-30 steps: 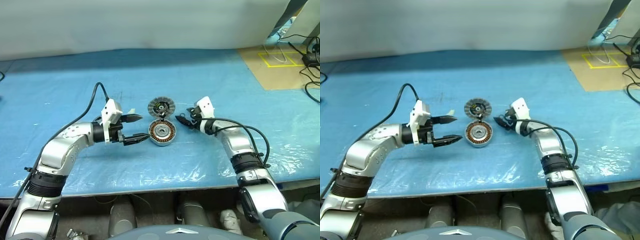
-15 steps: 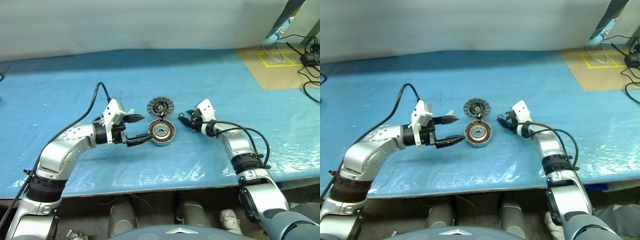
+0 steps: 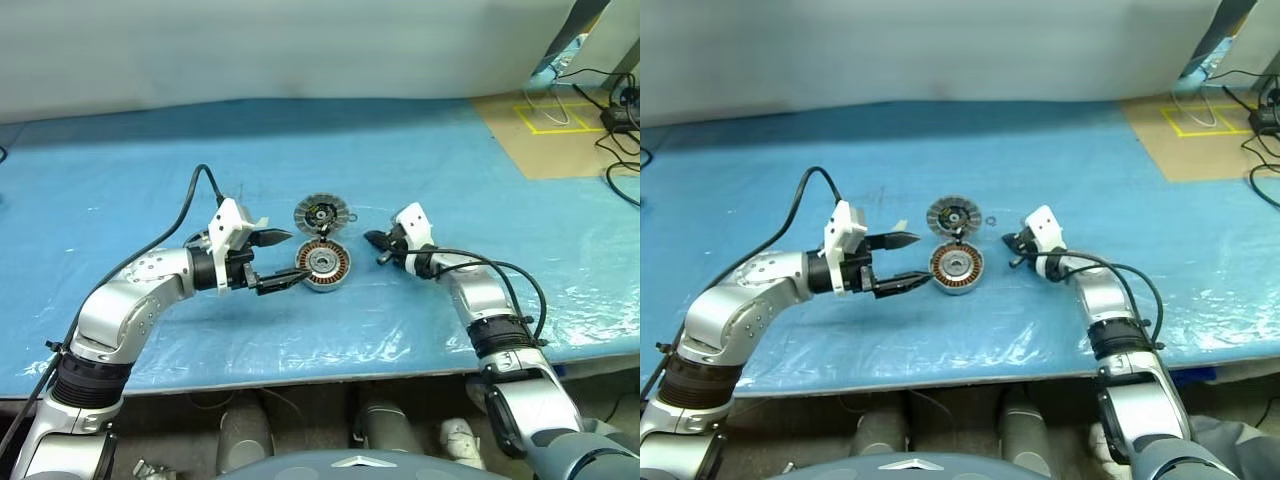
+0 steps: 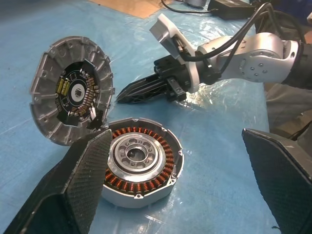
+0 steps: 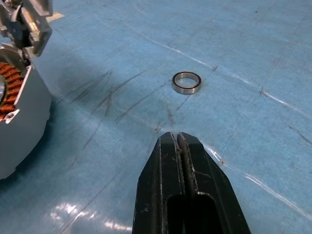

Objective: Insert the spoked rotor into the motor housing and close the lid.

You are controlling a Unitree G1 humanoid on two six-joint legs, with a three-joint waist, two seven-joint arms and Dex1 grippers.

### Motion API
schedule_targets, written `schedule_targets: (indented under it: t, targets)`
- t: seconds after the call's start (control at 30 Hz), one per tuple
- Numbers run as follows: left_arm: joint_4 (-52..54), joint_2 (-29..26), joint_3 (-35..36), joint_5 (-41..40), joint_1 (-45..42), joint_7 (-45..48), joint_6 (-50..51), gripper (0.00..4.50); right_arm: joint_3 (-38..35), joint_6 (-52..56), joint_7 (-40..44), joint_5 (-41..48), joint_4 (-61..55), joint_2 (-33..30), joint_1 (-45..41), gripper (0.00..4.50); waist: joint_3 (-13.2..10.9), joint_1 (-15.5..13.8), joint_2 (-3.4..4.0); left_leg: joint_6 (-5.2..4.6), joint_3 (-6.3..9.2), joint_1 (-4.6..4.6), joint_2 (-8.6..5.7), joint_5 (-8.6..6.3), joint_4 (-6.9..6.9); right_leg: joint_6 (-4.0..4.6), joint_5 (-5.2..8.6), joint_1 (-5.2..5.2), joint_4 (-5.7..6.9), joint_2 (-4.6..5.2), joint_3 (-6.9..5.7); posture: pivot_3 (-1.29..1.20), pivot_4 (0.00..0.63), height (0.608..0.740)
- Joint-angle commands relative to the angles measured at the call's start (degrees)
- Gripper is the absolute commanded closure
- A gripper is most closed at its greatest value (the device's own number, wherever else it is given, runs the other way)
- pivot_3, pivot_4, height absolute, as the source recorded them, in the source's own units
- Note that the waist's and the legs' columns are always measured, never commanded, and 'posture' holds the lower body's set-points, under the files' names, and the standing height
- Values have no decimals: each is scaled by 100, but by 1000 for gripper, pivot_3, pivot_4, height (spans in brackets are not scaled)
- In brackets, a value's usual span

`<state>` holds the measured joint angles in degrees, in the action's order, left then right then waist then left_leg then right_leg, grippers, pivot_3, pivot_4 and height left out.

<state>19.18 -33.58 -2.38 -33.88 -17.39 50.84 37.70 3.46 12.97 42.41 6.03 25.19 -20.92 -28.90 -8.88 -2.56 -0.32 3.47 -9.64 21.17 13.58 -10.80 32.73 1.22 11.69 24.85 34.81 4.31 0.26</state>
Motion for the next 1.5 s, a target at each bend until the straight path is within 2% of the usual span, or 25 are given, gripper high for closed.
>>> schedule_targets:
  t: [0.03,0.13,0.4,0.67,1.0,1.27,1.3,1.5]
  targets:
    - [-55,-101,289,-91,-182,40,-77,0,-99,141,40,119,-411,-111,6,4477,0,-1,0,0,0,0,0,0,0,0,0,1,1,0,0,0,150,740]
    - [-774,-332,538,23,-392,356,-365,0,-190,-224,-264,-17,148,-57,-284,3898,0,22,0,0,0,-4,0,0,0,0,0,1,4,-1,1,0,150,740]
    - [-1396,-553,700,127,-631,734,-692,0,-19,-1145,-636,-390,2276,452,-1208,1165,0,33,0,3,-1,2,0,-1,-1,1,0,8,3,-2,0,0,150,740]
    - [-1203,-720,728,74,-478,863,-631,0,-14,-1753,-785,-589,3340,887,-1749,1165,0,28,-1,4,-1,2,4,-2,3,2,0,9,10,-2,-1,0,150,740]
    - [-1135,-657,696,60,-344,868,-650,0,9,-2075,-940,-751,3841,1005,-1840,1165,0,33,-1,4,-3,-6,6,-3,4,2,0,7,18,-2,0,0,150,740]
    - [-1213,-615,645,80,-403,922,-663,0,-23,-2122,-976,-736,3896,1027,-1735,3758,0,23,-1,4,-3,-6,6,-3,5,2,0,6,21,-1,-1,0,150,740]
    - [-1217,-611,641,78,-408,931,-658,0,-40,-2112,-965,-718,3870,1006,-1711,3923,0,23,-1,4,-3,-6,6,-3,5,3,0,6,21,-1,-1,0,150,740]
    - [-1236,-574,600,89,-453,951,-640,0,-153,-2043,-845,-636,3408,712,-1386,3921,0,-23,-1,4,-4,-3,6,-3,3,2,1,2,11,0,-3,0,150,740]
